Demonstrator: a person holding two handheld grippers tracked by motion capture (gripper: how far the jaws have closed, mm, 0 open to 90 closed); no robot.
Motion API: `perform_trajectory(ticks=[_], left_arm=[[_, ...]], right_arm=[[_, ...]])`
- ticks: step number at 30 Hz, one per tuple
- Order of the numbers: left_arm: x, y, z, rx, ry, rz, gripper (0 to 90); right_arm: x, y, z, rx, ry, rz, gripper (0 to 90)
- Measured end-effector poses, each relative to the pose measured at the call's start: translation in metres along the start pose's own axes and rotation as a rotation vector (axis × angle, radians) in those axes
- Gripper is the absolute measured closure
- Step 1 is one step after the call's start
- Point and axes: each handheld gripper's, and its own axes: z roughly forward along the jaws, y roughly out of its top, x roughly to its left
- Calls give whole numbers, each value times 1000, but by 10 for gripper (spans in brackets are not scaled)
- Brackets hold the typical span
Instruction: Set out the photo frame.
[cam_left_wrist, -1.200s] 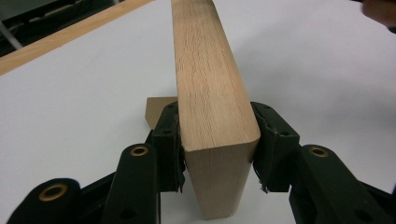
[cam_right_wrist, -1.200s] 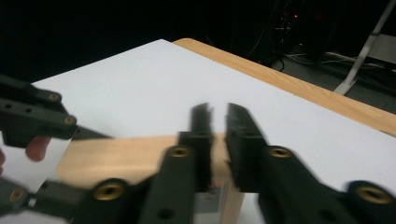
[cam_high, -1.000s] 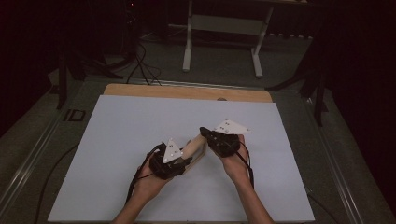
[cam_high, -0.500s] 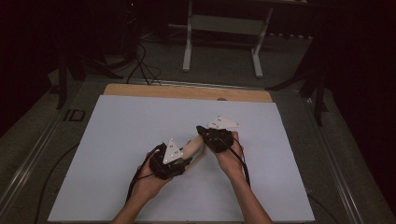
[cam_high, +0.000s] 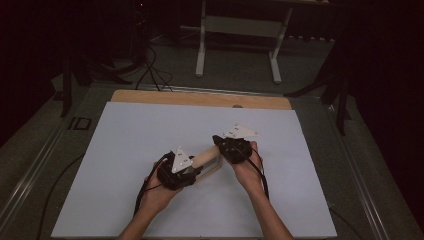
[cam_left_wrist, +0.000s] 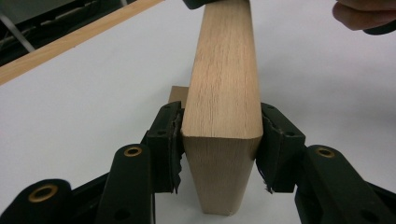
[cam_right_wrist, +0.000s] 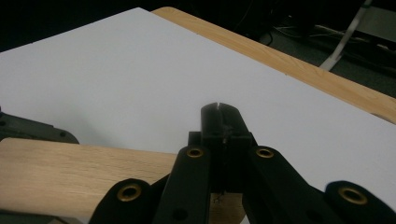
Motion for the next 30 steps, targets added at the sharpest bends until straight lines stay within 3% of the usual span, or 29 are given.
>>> perform_trajectory(ticks=[17, 28, 30], left_arm=[[7, -3, 3, 6, 53, -28, 513], [11, -5, 5, 2, 61, -63, 532], [10, -5, 5, 0, 65, -52, 532]], right_arm=[[-2, -2, -8, 23, -2, 10, 900], [-2, -2, -15, 53, -5, 42, 900], [-1, -2, -16, 59, -2, 41, 900]])
